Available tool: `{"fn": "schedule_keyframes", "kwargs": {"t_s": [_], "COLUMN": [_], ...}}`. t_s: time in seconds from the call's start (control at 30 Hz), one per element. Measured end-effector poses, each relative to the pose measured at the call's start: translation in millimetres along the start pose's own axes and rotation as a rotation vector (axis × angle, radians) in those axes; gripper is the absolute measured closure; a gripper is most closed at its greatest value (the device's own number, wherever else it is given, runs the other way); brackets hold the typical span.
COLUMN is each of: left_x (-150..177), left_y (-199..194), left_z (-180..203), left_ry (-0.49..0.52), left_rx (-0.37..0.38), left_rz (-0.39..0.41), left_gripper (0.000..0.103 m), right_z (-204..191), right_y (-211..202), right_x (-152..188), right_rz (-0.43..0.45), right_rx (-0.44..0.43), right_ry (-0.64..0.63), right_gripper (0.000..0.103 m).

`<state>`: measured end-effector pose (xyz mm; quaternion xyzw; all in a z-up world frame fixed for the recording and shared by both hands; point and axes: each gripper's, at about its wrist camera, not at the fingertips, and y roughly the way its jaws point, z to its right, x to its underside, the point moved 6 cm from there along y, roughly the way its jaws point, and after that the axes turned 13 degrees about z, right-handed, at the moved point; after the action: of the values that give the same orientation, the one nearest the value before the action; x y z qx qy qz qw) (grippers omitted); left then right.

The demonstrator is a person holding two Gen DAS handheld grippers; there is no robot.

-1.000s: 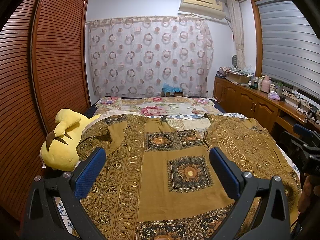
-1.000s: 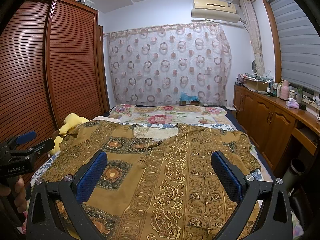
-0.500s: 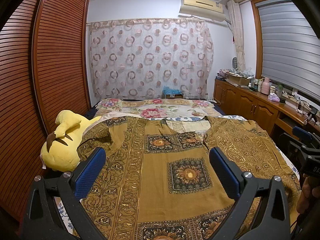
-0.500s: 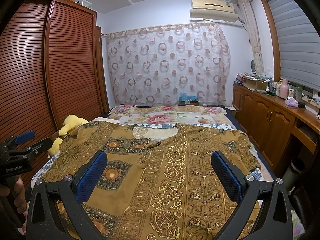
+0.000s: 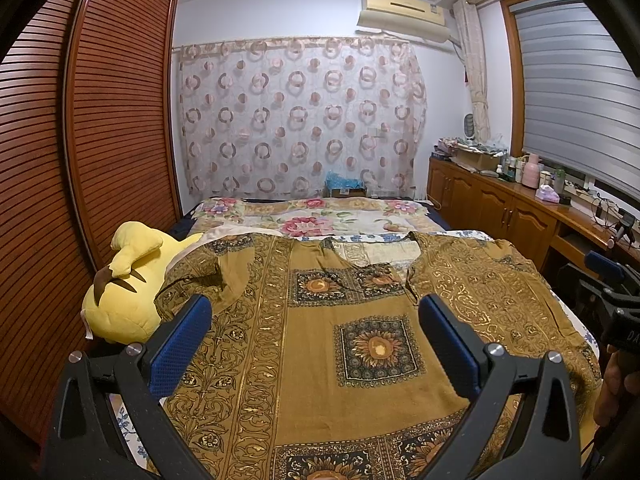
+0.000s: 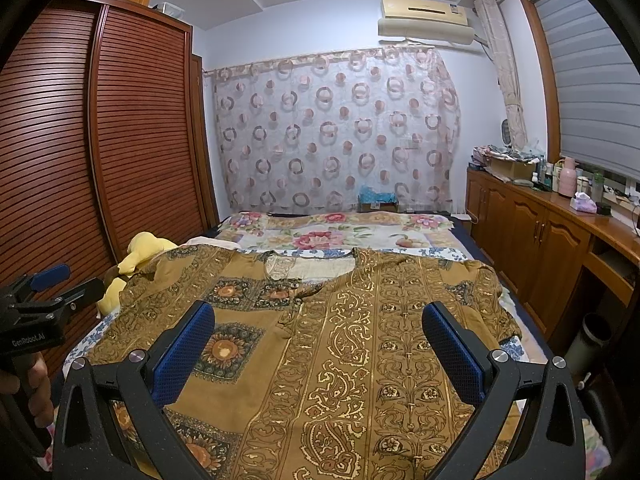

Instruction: Fold small clothes

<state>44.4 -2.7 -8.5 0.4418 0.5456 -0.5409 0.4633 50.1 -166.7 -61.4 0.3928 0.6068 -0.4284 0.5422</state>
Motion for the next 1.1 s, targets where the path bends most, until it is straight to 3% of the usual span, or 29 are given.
{"fn": "schedule_keyframes", "kwargs": {"t_s": [0.73,1.1], "left_x": [2,9], "left_y": [-2,13], "left_z": [0,-15], "left_ry": [0.0,0.025], "left_rx": [0.003,0.006], "left_rz": [-0.007,-0.05], "left_gripper": [0.0,0.0], "right_z": [0,-17], "right_y": [1,22], "right_x": [1,-6], "right_rz": [0.003,-0.018], "right_rx": [-0.011,-0.123], "right_ry": [0.014,0.005], "right_gripper": [0.0,0.0]}}
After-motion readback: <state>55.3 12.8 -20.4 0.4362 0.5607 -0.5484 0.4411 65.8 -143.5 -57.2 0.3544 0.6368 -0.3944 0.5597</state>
